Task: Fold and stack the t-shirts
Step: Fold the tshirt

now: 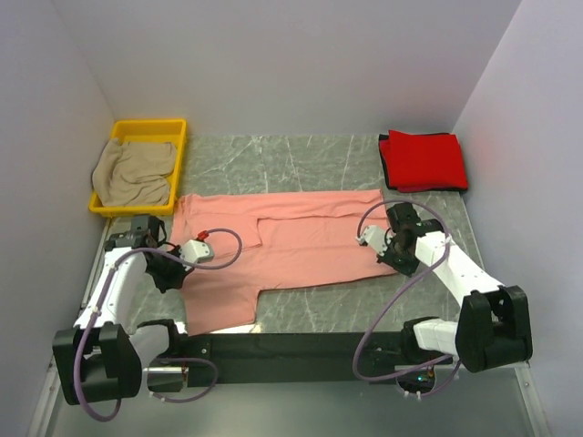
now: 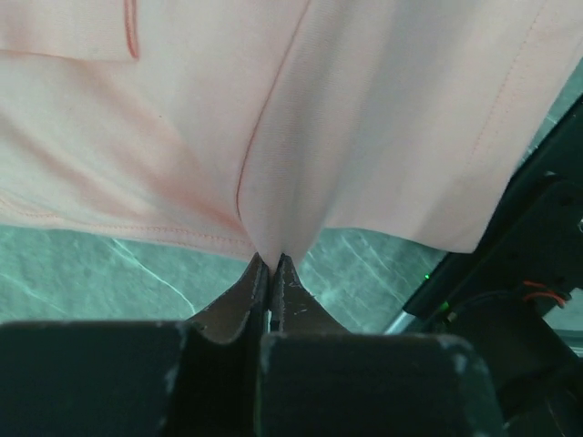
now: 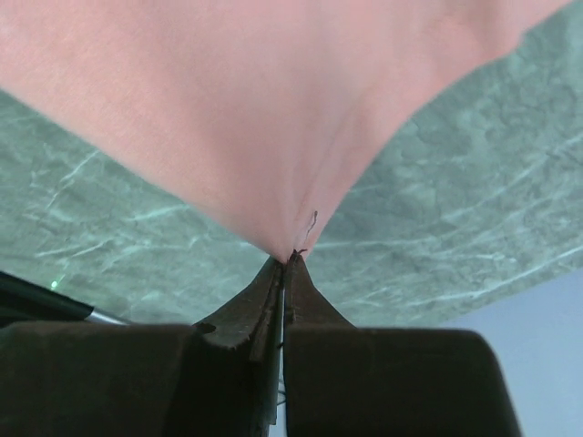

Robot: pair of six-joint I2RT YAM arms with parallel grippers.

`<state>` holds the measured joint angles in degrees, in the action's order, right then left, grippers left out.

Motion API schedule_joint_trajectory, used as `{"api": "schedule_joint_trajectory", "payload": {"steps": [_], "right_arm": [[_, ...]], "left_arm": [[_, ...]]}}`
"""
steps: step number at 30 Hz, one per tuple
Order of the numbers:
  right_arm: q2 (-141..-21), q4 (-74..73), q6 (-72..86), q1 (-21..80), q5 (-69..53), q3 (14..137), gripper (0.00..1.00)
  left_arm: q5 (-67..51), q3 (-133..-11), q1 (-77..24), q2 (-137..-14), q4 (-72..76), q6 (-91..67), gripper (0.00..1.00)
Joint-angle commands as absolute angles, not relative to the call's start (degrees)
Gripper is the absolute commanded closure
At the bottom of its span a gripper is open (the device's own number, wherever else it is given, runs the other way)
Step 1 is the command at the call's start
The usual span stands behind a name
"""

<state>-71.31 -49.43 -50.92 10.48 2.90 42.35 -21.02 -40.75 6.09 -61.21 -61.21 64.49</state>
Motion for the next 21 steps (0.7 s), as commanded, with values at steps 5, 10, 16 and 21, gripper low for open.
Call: {"api": "schedule_joint_trajectory", "payload": {"steps": [5,10,16,21], "right_arm": [[-72.5,-53.0,-53.08,6.42,1.58,49.48,1.0],[-78.21,-52.82,-53.09,5.54,0.79,55.71,1.0],[-85.6,-52.74,-53.17,5.54,0.53,63.8,1.0],[-93.14,-52.56,-53.09,5.36,0.88,70.74,1.0]], "left_arm": [[-25.04,-47.8,10.54,-66.6,-68.38,67.24,0.99],[-28.12,-56.15,11.25,-73.73,-68.91,65.4,0.99],[-29.79,-63.71,11.34,-82.61,-65.92,60.56,0.99],[-30.06,-70.12,11.34,-89.64,-63.72,56.52,0.99]]}}
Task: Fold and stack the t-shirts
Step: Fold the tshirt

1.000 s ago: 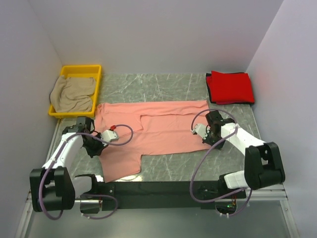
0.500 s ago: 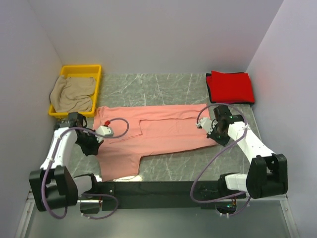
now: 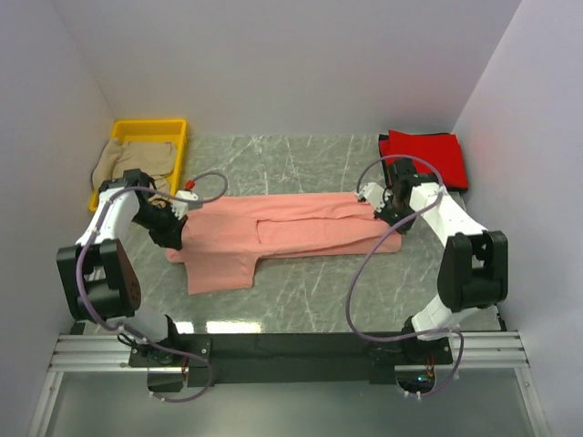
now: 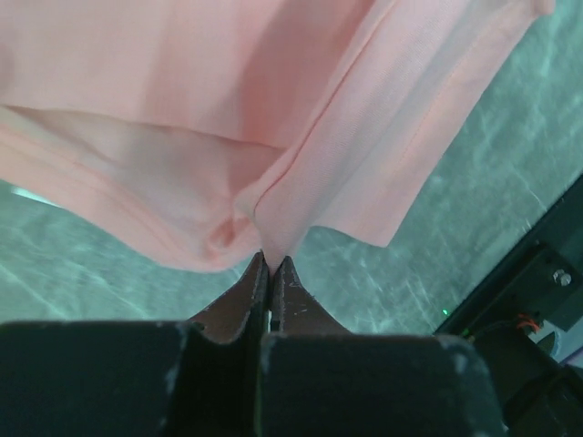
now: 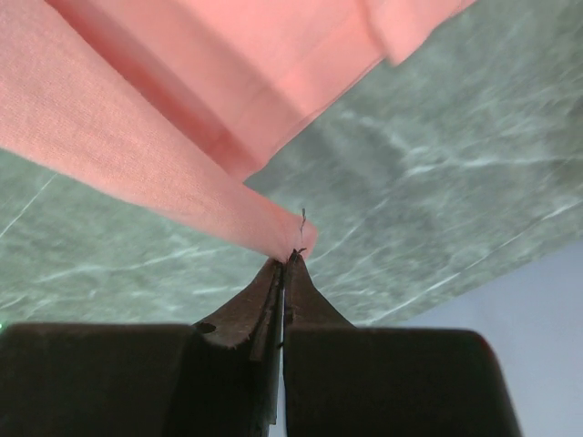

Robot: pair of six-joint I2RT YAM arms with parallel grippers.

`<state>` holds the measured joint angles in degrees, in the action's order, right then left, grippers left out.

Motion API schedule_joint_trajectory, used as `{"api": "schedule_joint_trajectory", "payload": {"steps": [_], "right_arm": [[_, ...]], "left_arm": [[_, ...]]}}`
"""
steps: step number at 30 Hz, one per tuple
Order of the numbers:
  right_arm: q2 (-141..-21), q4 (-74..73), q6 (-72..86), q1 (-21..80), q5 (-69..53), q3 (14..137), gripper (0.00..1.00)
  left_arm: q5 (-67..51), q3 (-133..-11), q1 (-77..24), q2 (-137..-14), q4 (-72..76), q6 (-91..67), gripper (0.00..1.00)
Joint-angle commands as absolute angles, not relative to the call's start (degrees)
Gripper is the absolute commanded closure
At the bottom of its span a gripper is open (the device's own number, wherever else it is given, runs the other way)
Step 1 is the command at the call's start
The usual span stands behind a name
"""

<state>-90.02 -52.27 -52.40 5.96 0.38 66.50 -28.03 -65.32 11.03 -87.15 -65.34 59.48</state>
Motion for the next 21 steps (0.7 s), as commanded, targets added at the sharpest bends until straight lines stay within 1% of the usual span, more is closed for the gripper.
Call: {"api": "schedule_joint_trajectory", "payload": {"steps": [1,6,13,15,16,17,18,19,20,21], "right_arm": [[-94.3,-52.12,-53.17,5.45,0.97,71.53,1.0],[-102.63,-52.03,-52.65,5.45,1.23,78.39,1.0],[-110.12,-51.5,-51.86,5.45,2.46,84.19,1.0],[-111.79,-51.33,-51.42,5.45,2.98,85.69,1.0],[-112.49,-51.5,-50.55,5.45,3.34,86.22,0.97],[-113.02,-51.85,-50.1,5.54,3.51,87.61,0.93],[-113.72,-52.12,-49.14,5.54,3.69,88.32,0.8],[-113.82,-52.47,-48.61,5.54,3.87,89.2,0.76],[-113.73,-52.64,-48.26,5.62,4.13,89.56,0.73],[-112.95,-52.65,-47.9,5.45,4.39,89.73,0.66]], "left_arm": [[-29.97,-70.92,11.34,-90.87,-63.46,55.9,0.99],[-30.06,-75.31,11.25,-96.93,-61.09,52.65,0.99],[-29.53,-78.48,11.34,-103.79,-57.57,48.69,0.99],[-29.27,-79.01,11.25,-104.94,-55.74,46.94,0.98],[-29.27,-79.19,11.16,-105.9,-55.29,45.98,0.96],[-29.62,-79.8,11.16,-106.26,-55.11,45.62,0.91],[-29.71,-80.07,11.25,-106.52,-54.67,45.09,0.78],[-29.88,-80.33,11.34,-106.35,-54.58,44.3,0.6],[-30.49,-80.85,11.34,-106.0,-54.67,44.47,0.54],[-30.76,-81.12,11.42,-105.47,-54.84,44.82,0.47]]}}
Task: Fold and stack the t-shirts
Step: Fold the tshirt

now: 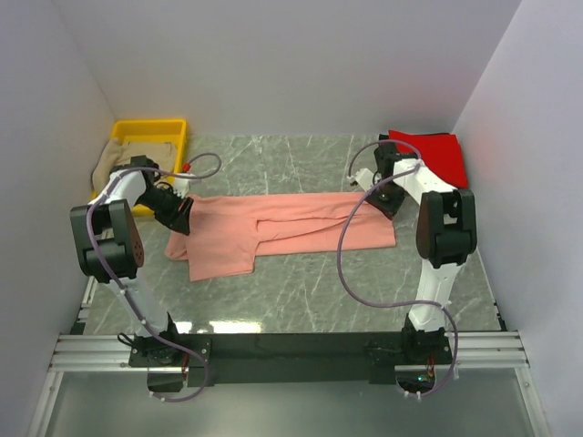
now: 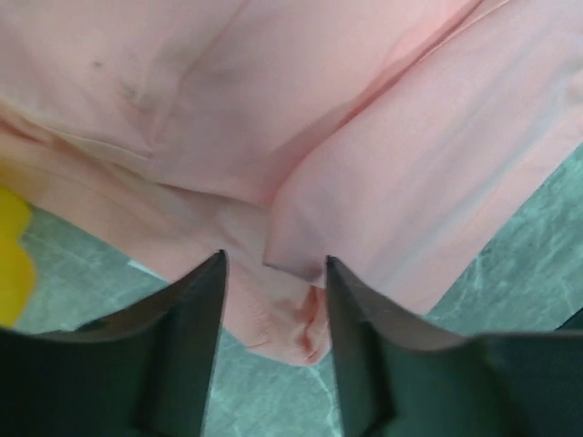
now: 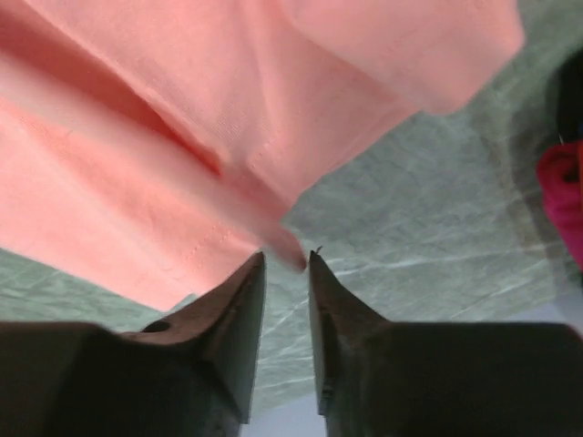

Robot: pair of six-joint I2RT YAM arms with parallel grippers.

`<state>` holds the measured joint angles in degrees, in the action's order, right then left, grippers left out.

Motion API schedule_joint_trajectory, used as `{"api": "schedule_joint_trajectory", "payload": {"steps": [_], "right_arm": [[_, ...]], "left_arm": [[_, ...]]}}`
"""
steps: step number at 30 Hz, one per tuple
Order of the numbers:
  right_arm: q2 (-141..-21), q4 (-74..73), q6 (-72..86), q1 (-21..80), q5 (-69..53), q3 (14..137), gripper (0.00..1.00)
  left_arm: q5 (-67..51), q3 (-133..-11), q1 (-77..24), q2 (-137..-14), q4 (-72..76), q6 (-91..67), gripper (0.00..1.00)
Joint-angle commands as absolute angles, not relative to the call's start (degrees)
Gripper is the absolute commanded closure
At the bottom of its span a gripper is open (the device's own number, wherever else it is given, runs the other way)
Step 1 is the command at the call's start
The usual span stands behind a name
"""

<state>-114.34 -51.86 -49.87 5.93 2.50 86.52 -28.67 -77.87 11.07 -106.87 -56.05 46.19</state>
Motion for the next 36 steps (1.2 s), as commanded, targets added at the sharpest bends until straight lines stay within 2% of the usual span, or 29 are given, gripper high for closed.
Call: {"api": "schedule_joint_trajectory", "payload": {"steps": [1,3,7,11,17,25,31,34,36], "right_arm": [[-112.33,-52.91,-46.94,5.45,4.48,89.91,0.65],[-110.32,-53.7,-45.97,5.36,4.4,89.91,0.56],[-106.53,-55.37,-43.16,5.45,4.31,87.55,0.53],[-103.45,-56.07,-41.05,6.24,1.59,83.6,0.55],[-103.97,-57.83,-36.48,6.94,-2.28,82.53,0.64],[-105.21,-57.92,-34.8,6.94,-3.43,82.53,0.65],[-105.12,-57.22,-35.07,6.68,-2.29,82.18,0.65],[-105.21,-57.39,-35.16,6.33,-2.11,82.27,0.66],[-105.47,-57.3,-35.16,6.07,-2.02,82.35,0.66]], "left_arm": [[-31.11,-81.21,11.6,-103.82,-54.84,45.17,0.45],[-31.55,-80.95,11.95,-101.79,-55.19,45.79,0.41],[-31.99,-77.97,11.78,-94.59,-57.82,50.61,0.39],[-31.03,-67.54,9.33,-88.52,-61.35,56.67,0.41],[-26.9,-52.76,0.8,-79.37,-53.71,54.85,0.43],[-21.71,-44.92,-8.78,-78.92,-40.96,48.43,0.38],[-17.32,-40.7,-14.14,-81.12,-35.6,46.67,0.42],[-15.12,-39.99,-14.68,-83.66,-34.89,46.49,0.48],[-14.24,-40.08,-14.76,-85.51,-34.72,46.32,0.56]]}}
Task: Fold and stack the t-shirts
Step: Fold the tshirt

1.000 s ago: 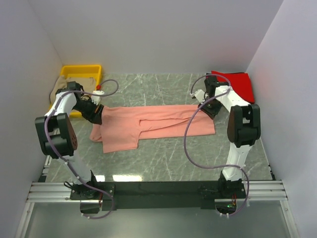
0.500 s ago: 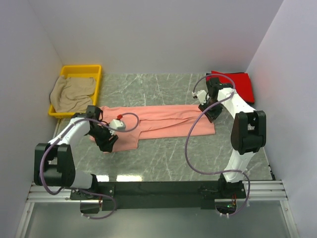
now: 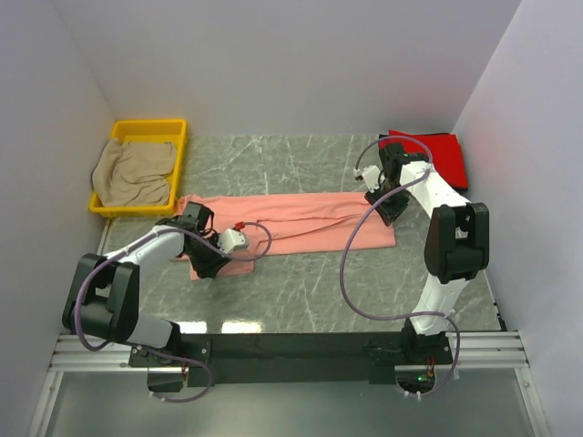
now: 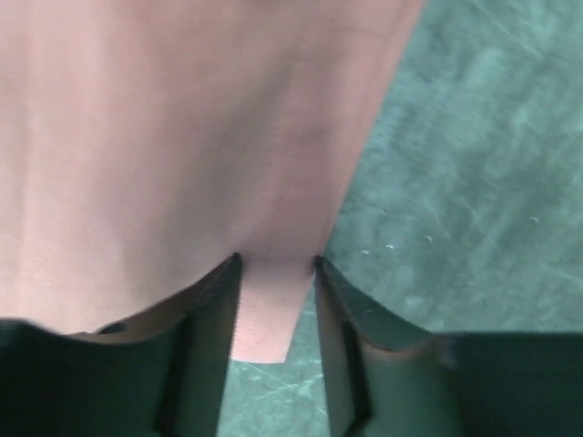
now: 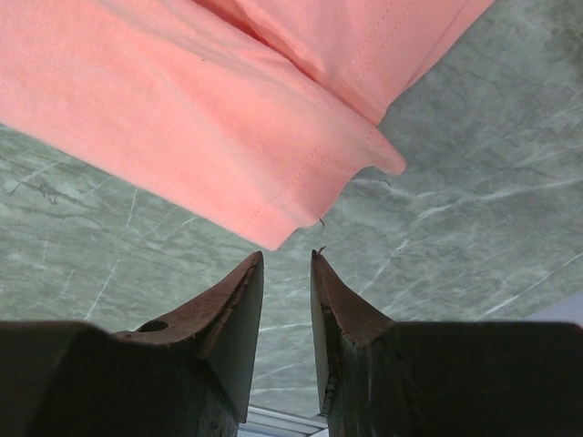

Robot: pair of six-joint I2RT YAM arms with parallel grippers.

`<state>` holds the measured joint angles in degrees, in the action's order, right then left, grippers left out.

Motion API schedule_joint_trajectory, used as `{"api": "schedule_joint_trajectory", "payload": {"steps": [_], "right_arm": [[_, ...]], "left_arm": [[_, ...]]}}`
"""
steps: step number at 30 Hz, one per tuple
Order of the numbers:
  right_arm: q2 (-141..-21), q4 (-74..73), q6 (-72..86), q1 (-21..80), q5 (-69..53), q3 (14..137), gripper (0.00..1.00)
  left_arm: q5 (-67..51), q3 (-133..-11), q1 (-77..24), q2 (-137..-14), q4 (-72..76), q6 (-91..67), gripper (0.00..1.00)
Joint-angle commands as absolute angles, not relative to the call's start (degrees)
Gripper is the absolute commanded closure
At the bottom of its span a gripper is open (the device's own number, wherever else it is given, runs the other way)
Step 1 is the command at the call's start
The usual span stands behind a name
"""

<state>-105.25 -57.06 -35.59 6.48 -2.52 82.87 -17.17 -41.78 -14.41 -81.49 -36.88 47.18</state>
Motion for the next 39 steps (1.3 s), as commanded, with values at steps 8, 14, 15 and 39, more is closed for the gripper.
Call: {"api": "schedule_joint_trajectory", "payload": {"steps": [8,14,15,39], "right_arm": [[-107.4,-57.92,-35.77,5.28,-1.76,85.25,0.66],[-109.51,-58.71,-36.47,4.48,-1.85,87.89,0.66],[-109.77,-58.71,-36.65,4.48,-1.85,88.15,0.66],[-112.67,-58.28,-34.1,8.26,-4.31,89.39,0.71]], "left_arm": [[-20.9,-51.74,-13.63,-85.43,-46.83,47.99,0.99],[-25.93,-72.66,-9.32,-93.24,-57.21,49.22,0.99],[-26.19,-75.03,-8.79,-96.65,-57.3,49.39,0.99],[-23.2,-80.72,-0.09,-100.74,-38.15,35.08,0.44]]}}
